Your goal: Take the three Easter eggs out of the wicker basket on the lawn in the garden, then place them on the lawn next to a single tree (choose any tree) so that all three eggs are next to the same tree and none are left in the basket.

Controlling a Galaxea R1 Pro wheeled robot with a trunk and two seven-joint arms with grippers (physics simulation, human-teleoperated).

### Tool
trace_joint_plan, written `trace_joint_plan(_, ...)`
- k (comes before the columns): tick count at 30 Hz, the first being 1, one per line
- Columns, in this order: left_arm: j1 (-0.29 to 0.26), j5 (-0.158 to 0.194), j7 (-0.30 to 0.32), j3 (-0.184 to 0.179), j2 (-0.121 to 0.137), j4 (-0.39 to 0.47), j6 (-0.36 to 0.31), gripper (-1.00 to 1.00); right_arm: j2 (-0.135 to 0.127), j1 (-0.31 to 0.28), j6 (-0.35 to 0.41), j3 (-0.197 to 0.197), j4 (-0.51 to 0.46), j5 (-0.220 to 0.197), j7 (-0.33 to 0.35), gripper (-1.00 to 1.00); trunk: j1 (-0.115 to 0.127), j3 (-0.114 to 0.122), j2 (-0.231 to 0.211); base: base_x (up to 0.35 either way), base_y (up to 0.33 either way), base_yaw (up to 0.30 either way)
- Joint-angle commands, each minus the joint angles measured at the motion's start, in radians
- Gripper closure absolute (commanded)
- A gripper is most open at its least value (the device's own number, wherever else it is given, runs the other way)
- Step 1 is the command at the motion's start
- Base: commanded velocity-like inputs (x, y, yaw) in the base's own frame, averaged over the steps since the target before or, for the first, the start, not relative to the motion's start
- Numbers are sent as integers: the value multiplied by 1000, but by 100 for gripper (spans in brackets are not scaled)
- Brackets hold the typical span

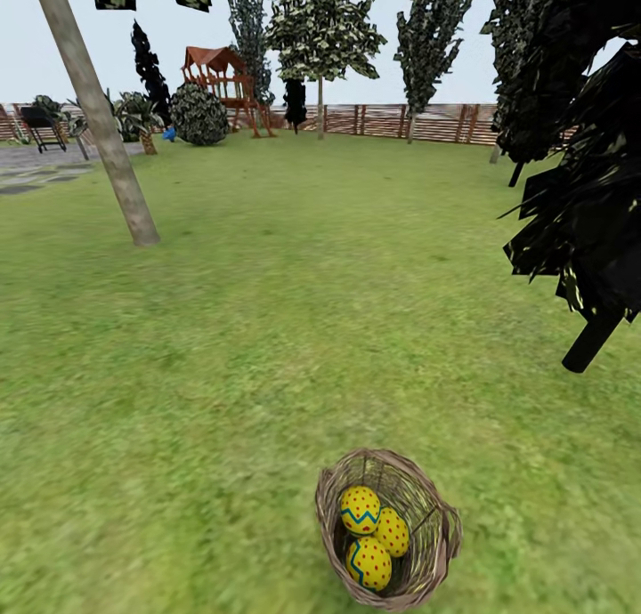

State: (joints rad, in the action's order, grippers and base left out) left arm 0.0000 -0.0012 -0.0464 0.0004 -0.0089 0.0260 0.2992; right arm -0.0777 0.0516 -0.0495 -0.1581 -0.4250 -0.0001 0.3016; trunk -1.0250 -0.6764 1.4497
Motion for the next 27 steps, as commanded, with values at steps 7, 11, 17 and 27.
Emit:
trace_joint_plan(7,0,0,-8,-1,0,0,3,-100,-1,82,-27,-172,-114,-3,29,-100,0,1,0,0,0,-1)
trace_joint_plan(11,0,0,-10,-2,0,0,3,-100,18,209,-34,-281,-347,-5,108,-100,0,1,0,0,0,0)
trace_joint_plan(17,0,0,-12,-2,0,0,3,-100,141,310,-30,-389,-682,1,161,-100,0,1,0,0,0,0)
trace_joint_plan(27,0,0,-12,-2,0,0,3,-100,225,361,237,-460,-1055,-2,202,-100,0,1,0,0,0,0)
